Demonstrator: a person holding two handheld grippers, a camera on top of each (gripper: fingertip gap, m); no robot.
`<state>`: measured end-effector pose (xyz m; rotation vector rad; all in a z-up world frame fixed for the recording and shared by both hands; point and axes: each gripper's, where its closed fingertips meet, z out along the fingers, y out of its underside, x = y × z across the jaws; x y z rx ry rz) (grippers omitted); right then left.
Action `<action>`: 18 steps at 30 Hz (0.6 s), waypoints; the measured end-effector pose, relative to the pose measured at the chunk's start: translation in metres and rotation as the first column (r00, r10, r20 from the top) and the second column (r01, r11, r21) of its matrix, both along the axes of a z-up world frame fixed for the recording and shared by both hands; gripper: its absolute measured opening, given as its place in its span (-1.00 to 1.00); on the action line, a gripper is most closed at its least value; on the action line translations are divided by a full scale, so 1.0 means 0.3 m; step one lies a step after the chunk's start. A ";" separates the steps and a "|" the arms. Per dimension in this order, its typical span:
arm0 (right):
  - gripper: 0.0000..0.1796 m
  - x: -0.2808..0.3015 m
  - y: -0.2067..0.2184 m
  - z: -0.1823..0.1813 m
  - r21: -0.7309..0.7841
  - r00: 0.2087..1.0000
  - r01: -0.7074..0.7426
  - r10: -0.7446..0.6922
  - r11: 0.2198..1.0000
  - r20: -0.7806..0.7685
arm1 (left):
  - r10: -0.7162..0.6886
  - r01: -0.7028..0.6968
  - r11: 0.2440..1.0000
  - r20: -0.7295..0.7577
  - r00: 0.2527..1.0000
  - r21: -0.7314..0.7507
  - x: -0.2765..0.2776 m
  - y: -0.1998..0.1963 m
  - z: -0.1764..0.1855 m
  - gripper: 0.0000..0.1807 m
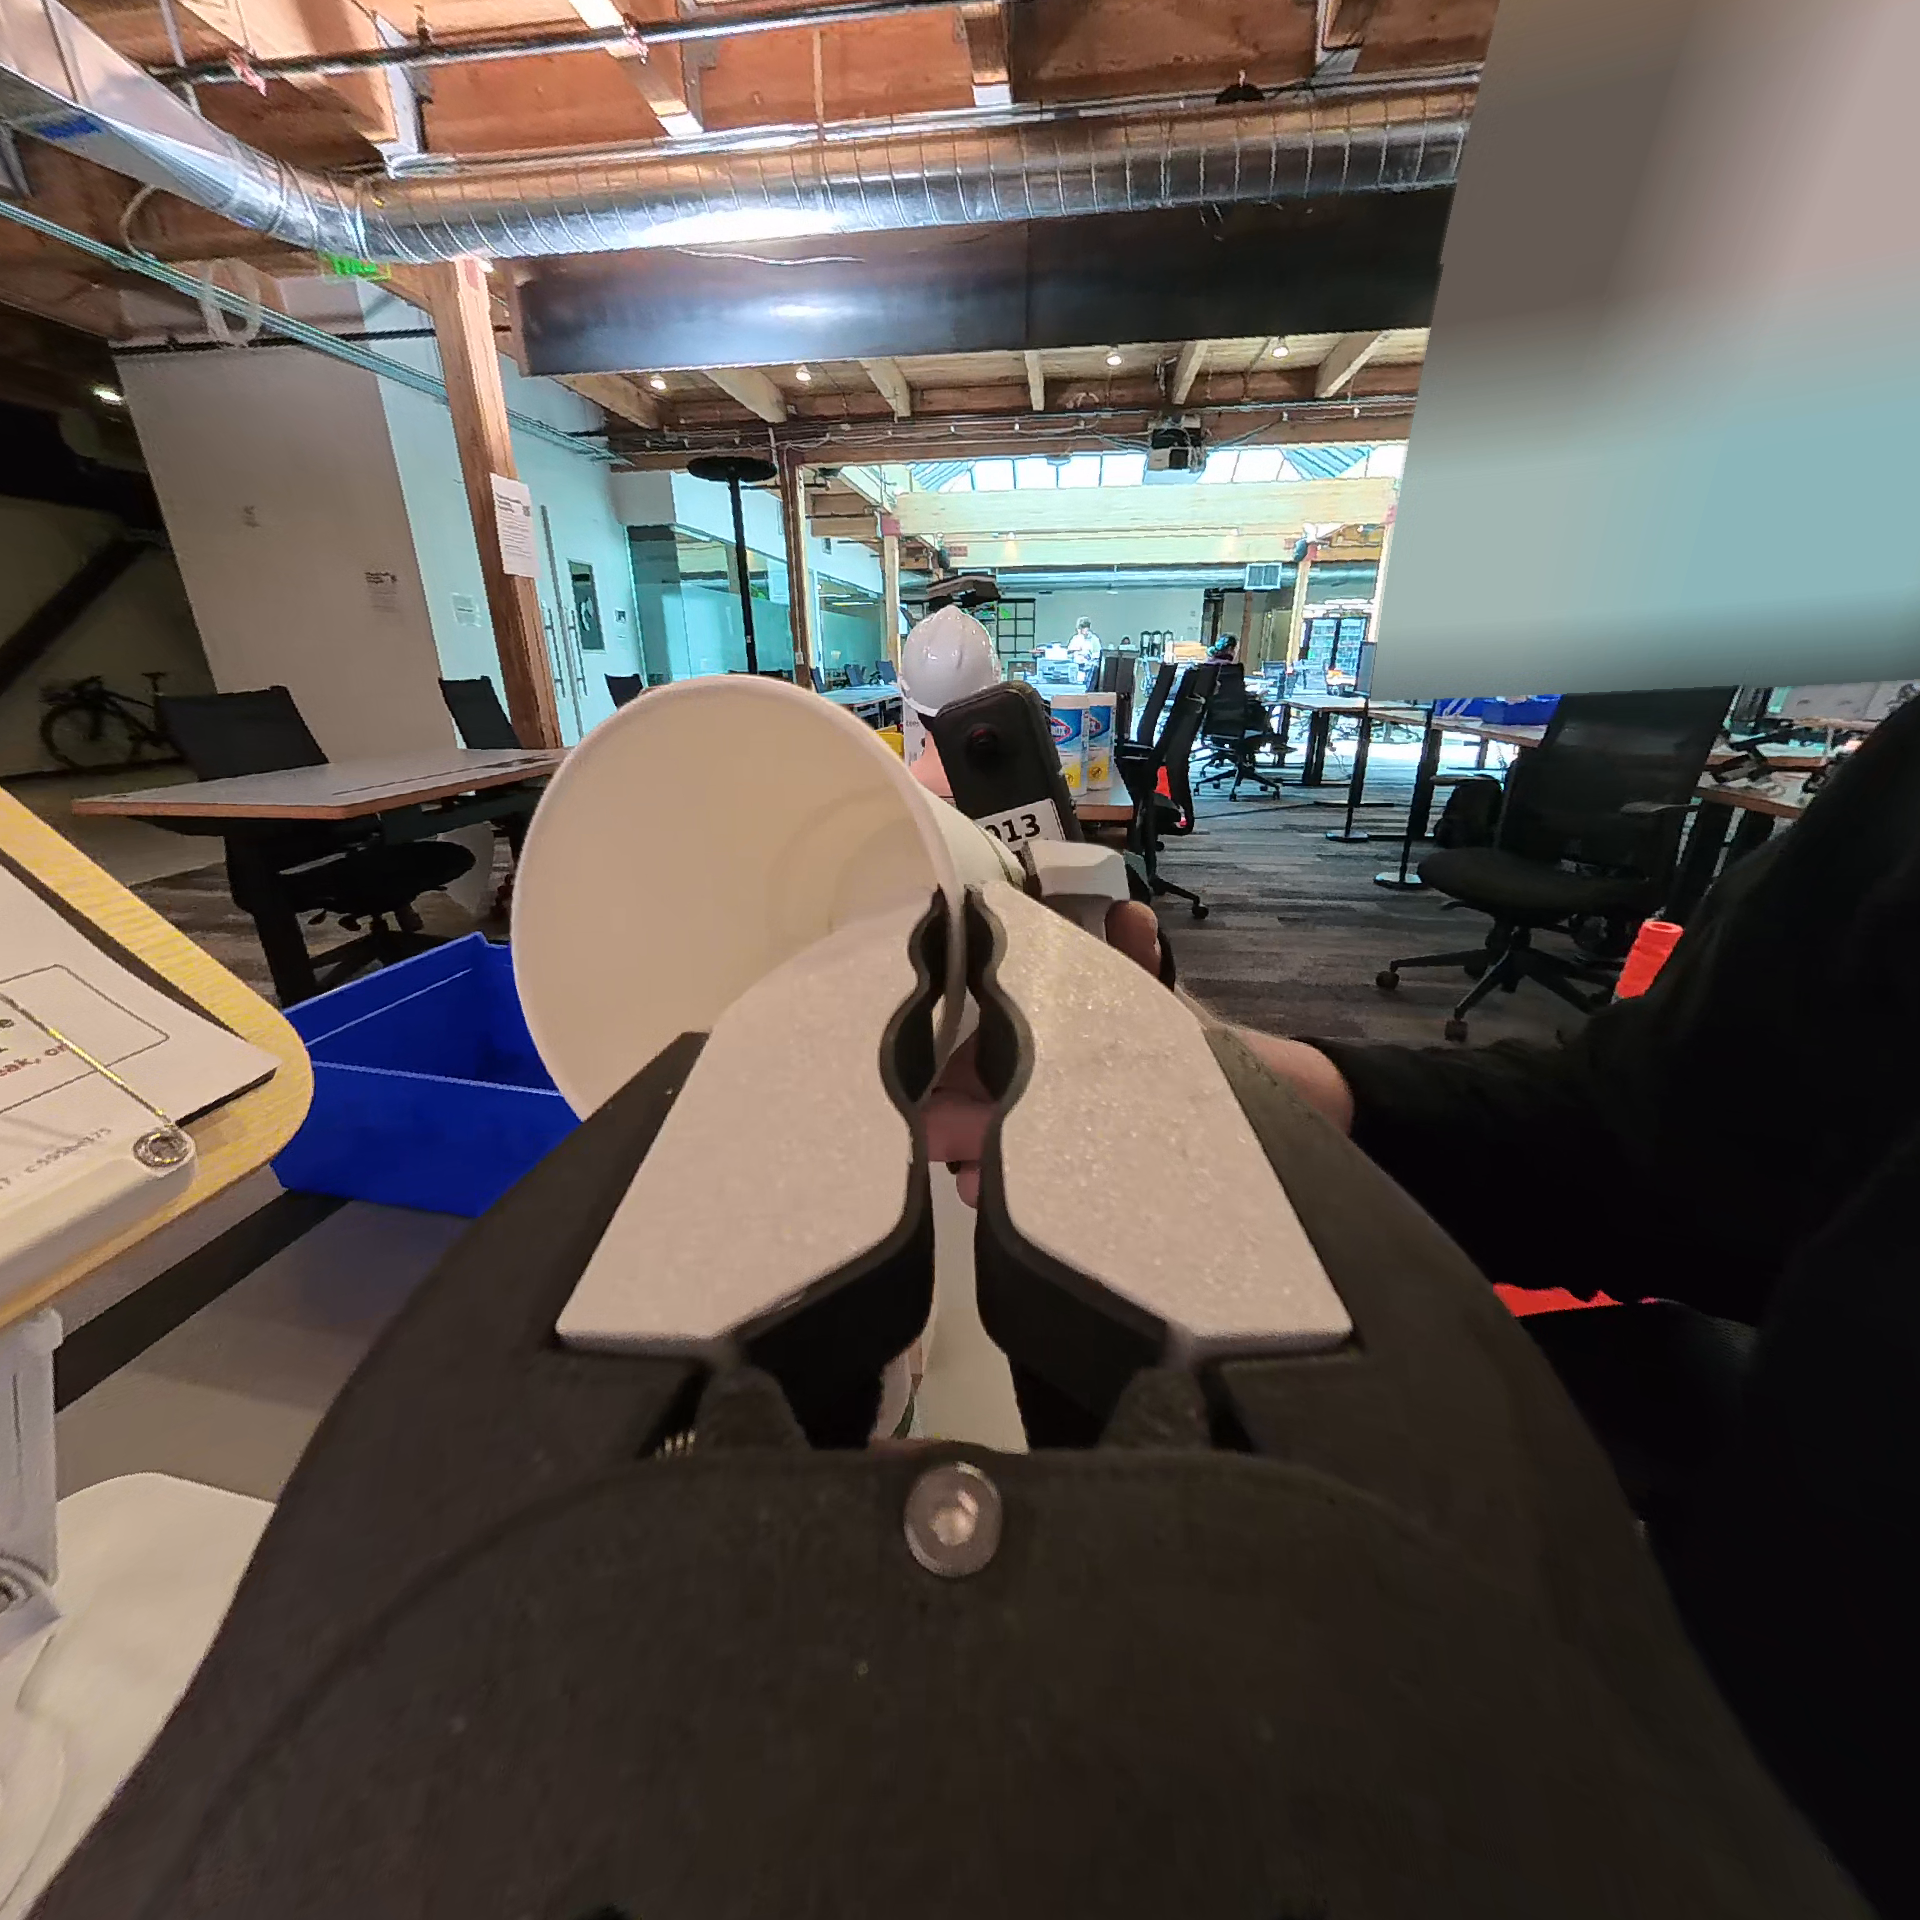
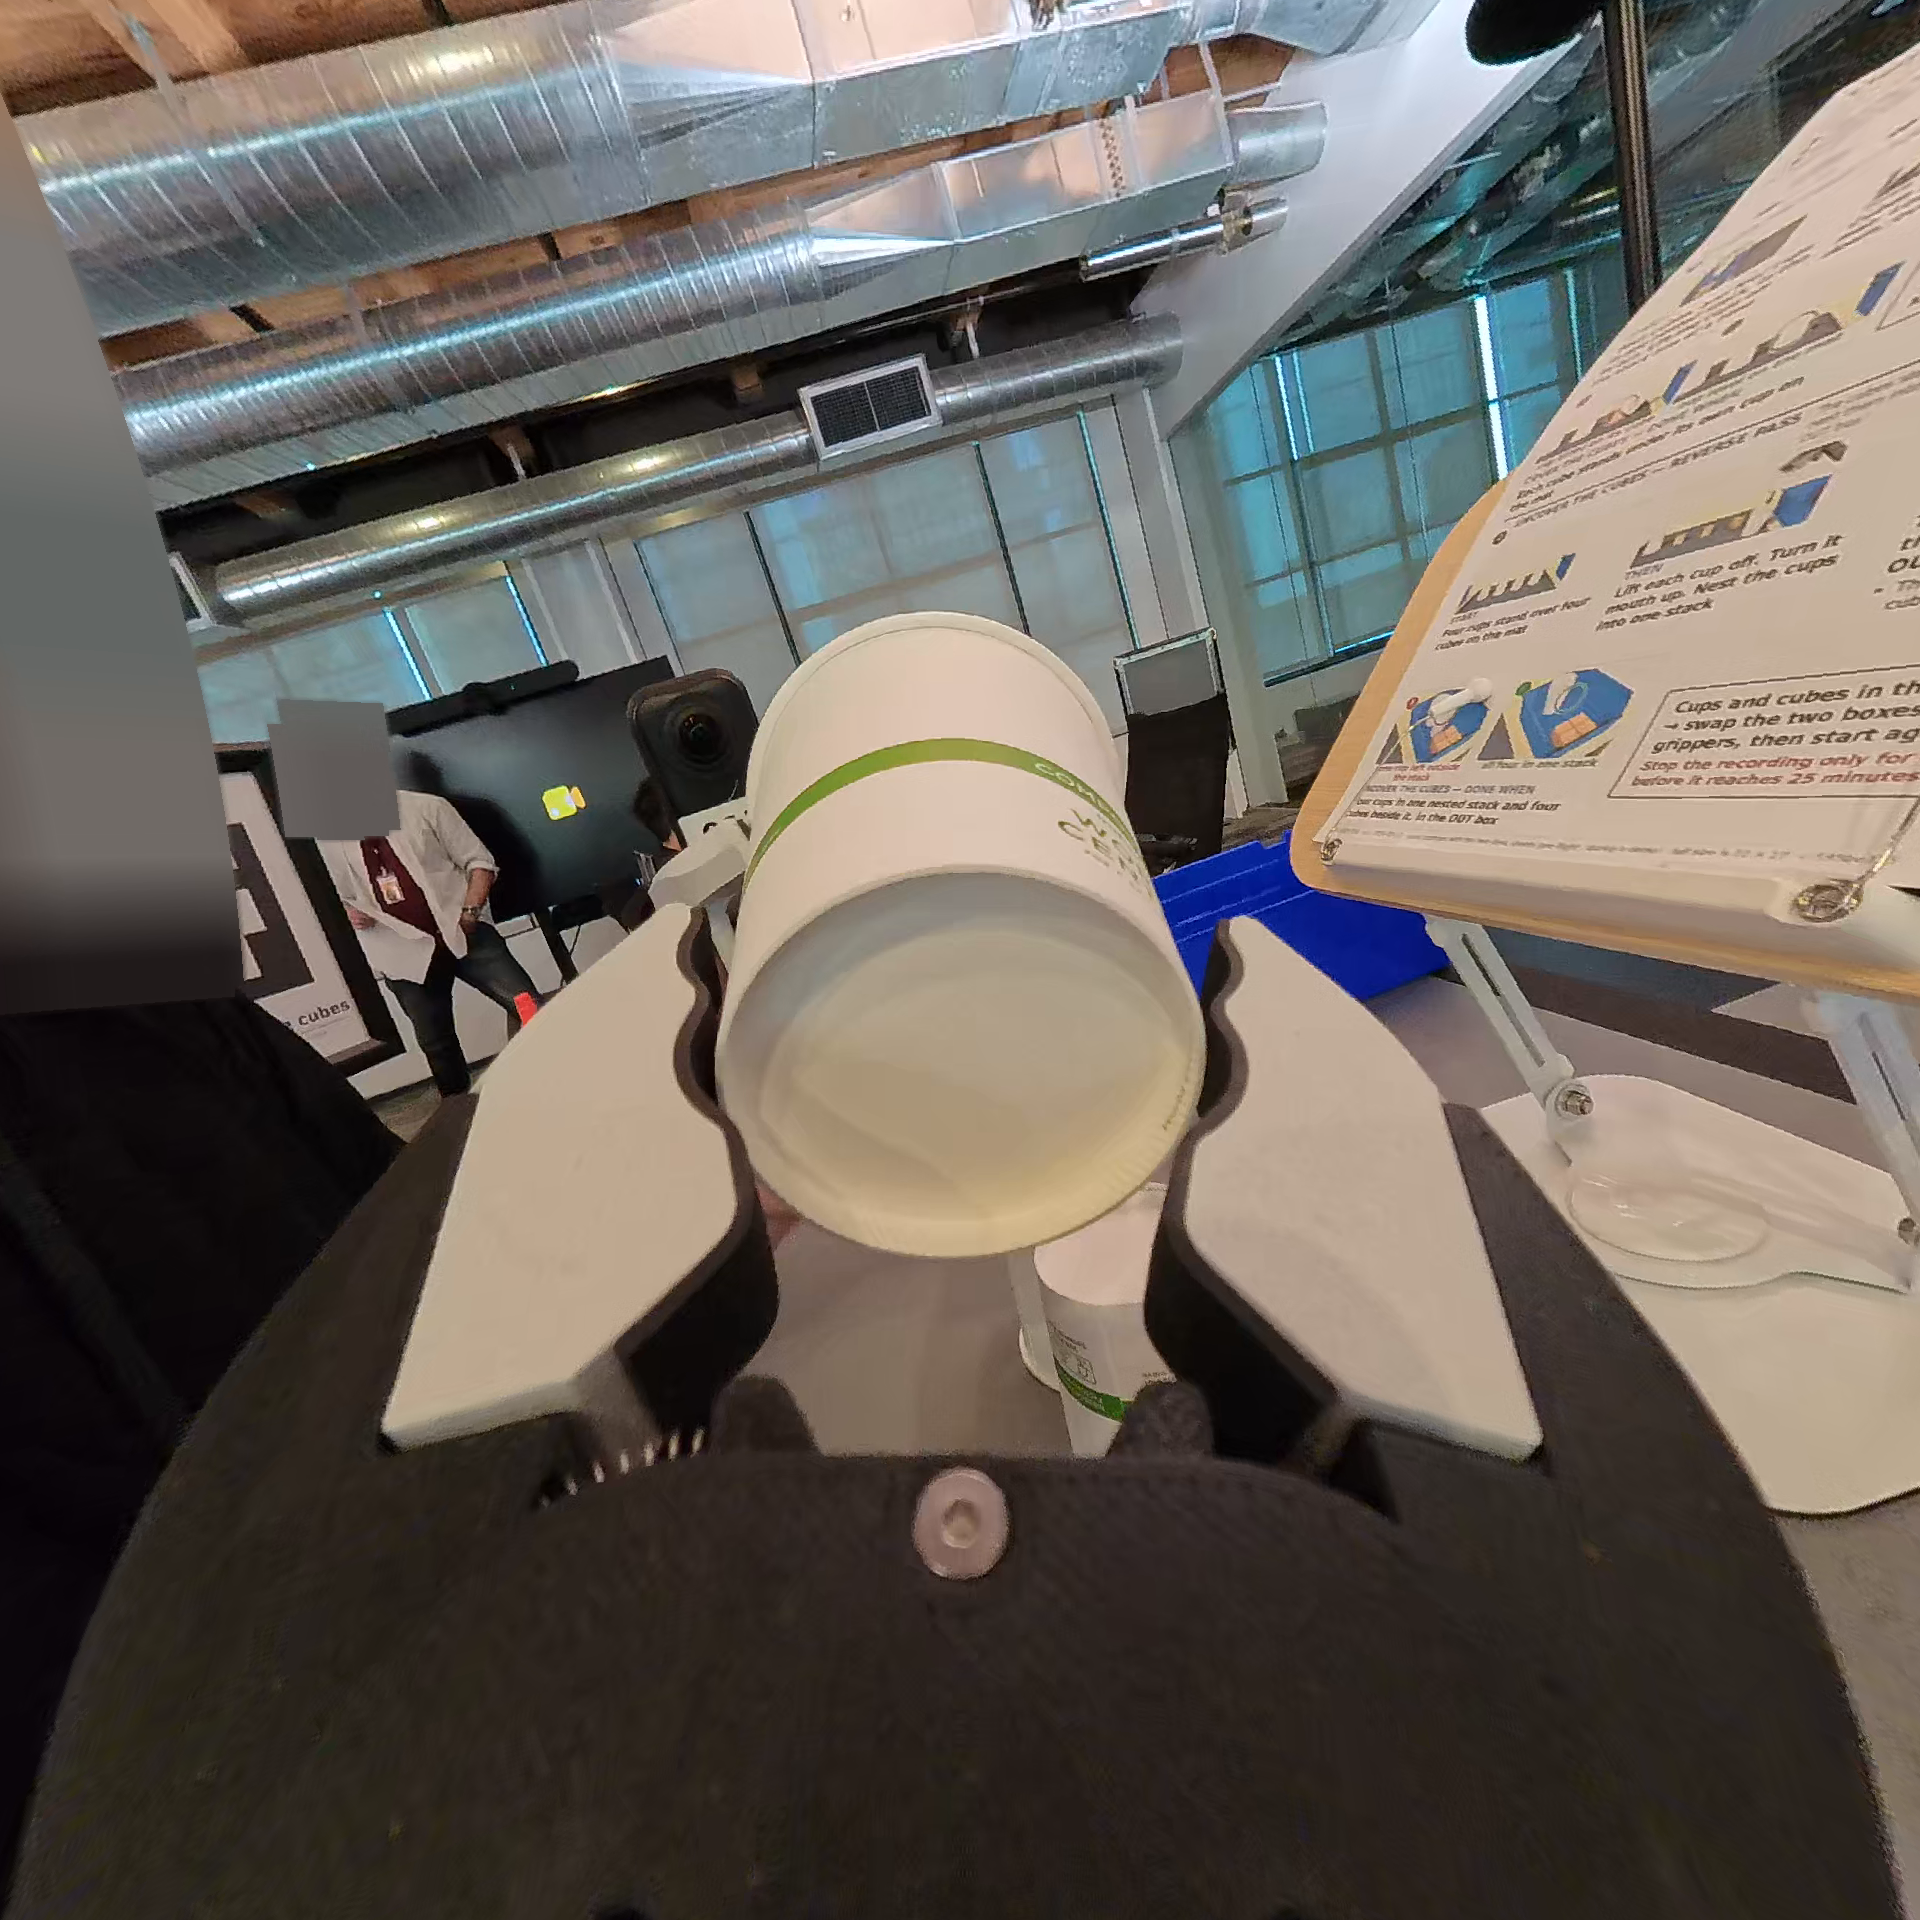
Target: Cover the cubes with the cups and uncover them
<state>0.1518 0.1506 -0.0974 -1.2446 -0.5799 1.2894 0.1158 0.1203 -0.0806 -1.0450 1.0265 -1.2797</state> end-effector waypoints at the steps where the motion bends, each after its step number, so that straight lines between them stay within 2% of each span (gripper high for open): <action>1: 0.00 -0.001 -0.003 0.002 0.009 1.000 -0.003 0.003 1.000 0.003 | -0.004 0.004 1.000 -0.003 1.000 0.003 -0.001 -0.003 0.002 -0.97; 9: 0.11 0.024 -0.009 -0.017 0.046 0.996 0.003 -0.008 0.999 0.094 | -0.050 0.050 0.999 -0.004 0.999 0.011 -0.041 -0.018 0.043 -0.98; 15: 0.08 0.139 -0.014 -0.011 0.133 0.942 0.049 -0.090 0.990 0.323 | -0.107 0.132 0.987 -0.228 0.968 0.097 -0.054 -0.044 -0.009 -0.97; 18: 0.02 0.178 -0.042 0.041 0.187 0.896 0.001 -0.084 0.982 0.436 | -0.129 0.177 0.976 -0.316 0.940 0.129 -0.062 -0.055 -0.023 -0.97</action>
